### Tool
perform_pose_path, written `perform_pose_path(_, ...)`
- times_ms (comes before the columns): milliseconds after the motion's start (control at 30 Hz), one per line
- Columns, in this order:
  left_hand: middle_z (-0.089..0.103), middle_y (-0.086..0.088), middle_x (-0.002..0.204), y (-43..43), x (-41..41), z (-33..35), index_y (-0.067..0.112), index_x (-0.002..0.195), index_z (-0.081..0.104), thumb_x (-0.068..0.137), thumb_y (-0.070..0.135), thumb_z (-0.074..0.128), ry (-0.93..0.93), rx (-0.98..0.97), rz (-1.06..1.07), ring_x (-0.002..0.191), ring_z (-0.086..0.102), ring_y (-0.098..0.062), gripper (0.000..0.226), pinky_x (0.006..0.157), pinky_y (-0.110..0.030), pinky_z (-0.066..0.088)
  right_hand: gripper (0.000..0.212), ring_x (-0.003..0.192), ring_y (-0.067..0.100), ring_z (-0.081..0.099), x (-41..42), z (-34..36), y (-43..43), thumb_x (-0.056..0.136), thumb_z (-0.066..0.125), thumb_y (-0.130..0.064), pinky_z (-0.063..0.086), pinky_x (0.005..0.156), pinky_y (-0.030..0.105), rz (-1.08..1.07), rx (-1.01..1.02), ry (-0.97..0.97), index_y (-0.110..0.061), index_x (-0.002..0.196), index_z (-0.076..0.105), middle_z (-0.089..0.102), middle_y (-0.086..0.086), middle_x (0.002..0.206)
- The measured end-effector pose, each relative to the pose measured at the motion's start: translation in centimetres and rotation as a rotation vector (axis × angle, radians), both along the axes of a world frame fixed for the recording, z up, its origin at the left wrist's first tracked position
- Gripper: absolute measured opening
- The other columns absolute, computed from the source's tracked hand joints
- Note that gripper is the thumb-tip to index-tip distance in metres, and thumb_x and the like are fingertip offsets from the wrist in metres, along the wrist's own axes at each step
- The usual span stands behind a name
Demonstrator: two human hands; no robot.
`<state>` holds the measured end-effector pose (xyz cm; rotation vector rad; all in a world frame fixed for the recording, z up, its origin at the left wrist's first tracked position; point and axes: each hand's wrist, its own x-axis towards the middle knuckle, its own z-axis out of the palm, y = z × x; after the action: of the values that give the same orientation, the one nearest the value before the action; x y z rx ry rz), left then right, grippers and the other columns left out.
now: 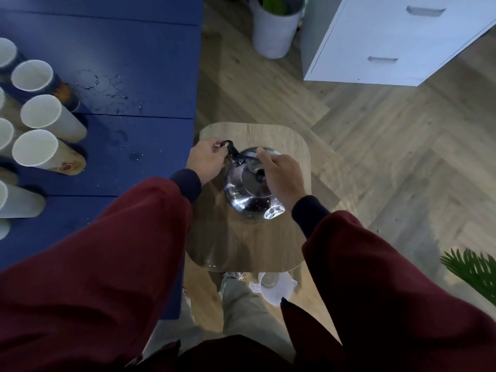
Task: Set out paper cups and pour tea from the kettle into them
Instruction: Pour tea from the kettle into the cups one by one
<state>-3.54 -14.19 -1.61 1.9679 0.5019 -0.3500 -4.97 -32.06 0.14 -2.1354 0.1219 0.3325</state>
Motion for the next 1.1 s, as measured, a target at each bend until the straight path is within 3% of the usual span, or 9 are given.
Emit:
perform_pose_path(133,0.074,-0.008,0.095,0.8,0.2,2.0,0.013,0.095,0.069,0.099,0.027,0.058,-0.089,-0.13,0.08,0.08,0.072,-0.019,0.018,0.083,-0.039,0.06,0.058,0.053,0.034,0.046,0.9,3.3,-0.3,0.1,0.054,-0.036,0.043,0.053,0.047,0.02,0.016,-0.111,0.012,0.068,0.062,0.057,0.024,0.059)
perform_pose_path(267,0.072,-0.013,0.094,2.4,0.1,4.6,0.012,0.089,0.057,0.094,0.03,0.069,-0.141,-0.266,0.092,0.078,0.07,-0.018,0.022,0.07,-0.029,0.059,0.054,0.051,0.03,0.06,1.5,6.1,-0.1,0.091,0.058,-0.054,0.054,0.057,0.053,0.034,0.03,-0.148,-0.014,0.056,0.065,0.062,-0.001,0.049)
perform_pose_path(333,0.07,0.0,0.076,3.6,-0.2,6.0,0.011,0.09,0.053,0.091,0.034,0.072,-0.155,-0.316,0.098,0.073,0.069,-0.015,0.029,0.078,-0.037,0.058,0.056,0.053,0.028,0.065,1.7,7.9,0.9,0.088,0.062,-0.058,0.056,0.06,0.055,0.038,0.066,-0.159,-0.008,0.063,0.068,0.064,0.0,0.051)
perform_pose_path(400,0.062,0.011,0.062,4.9,-0.4,7.3,0.014,0.087,0.05,0.089,0.035,0.074,-0.195,-0.315,0.116,0.063,0.061,-0.007,0.031,0.071,-0.034,0.051,0.061,0.057,0.033,0.067,2.0,9.6,2.2,0.087,0.064,-0.055,0.056,0.063,0.054,0.042,0.105,-0.204,0.004,0.071,0.067,0.066,0.01,0.054)
perform_pose_path(500,0.059,0.001,0.074,7.2,-1.1,9.2,0.019,0.078,0.046,0.084,0.032,0.08,-0.299,-0.207,0.133,0.068,0.053,-0.009,0.036,0.067,-0.024,0.043,0.064,0.058,0.039,0.063,2.0,11.4,4.9,0.089,0.066,-0.05,0.053,0.059,0.05,0.075,0.106,-0.301,0.008,0.064,0.057,0.063,0.02,0.057)
perform_pose_path(667,0.061,-0.003,0.078,12.0,-2.9,11.8,0.021,0.073,0.043,0.08,0.033,0.083,-0.427,0.01,0.169,0.062,0.049,-0.006,0.042,0.055,-0.013,0.038,0.069,0.051,0.025,0.045,1.0,13.2,10.0,0.088,0.066,-0.053,0.041,0.053,0.039,0.12,0.119,-0.324,0.013,0.069,0.056,0.054,0.032,0.062)
perform_pose_path(833,0.06,0.012,0.073,19.1,-6.1,13.2,0.019,0.081,0.06,0.089,0.055,0.065,-0.538,0.132,0.244,0.065,0.054,-0.003,0.037,0.068,-0.022,0.044,0.071,0.053,0.022,0.042,0.2,14.1,15.8,0.083,0.064,-0.058,0.037,0.058,0.037,0.133,0.22,-0.288,0.012,0.074,0.062,0.052,0.03,0.06)
perform_pose_path(933,0.064,0.009,0.082,23.8,-8.1,13.4,0.017,0.088,0.063,0.093,0.043,0.064,-0.563,0.241,0.335,0.077,0.058,-0.009,0.026,0.075,-0.022,0.045,0.074,0.056,0.022,0.041,-0.7,14.7,19.0,0.082,0.066,-0.057,0.036,0.058,0.04,0.148,0.244,-0.305,0.016,0.075,0.06,0.051,0.034,0.062)
perform_pose_path(1100,0.065,-0.009,0.106,29.5,-10.2,10.5,0.009,0.102,0.062,0.082,0.015,0.068,-0.377,0.375,0.32,0.099,0.059,-0.028,0.021,0.089,-0.039,0.046,0.065,0.048,0.01,0.023,-2.0,15.8,23.0,0.089,0.074,-0.038,0.026,0.051,0.025,0.101,0.227,-0.357,-0.019,0.046,0.029,0.024,-0.007,0.047)
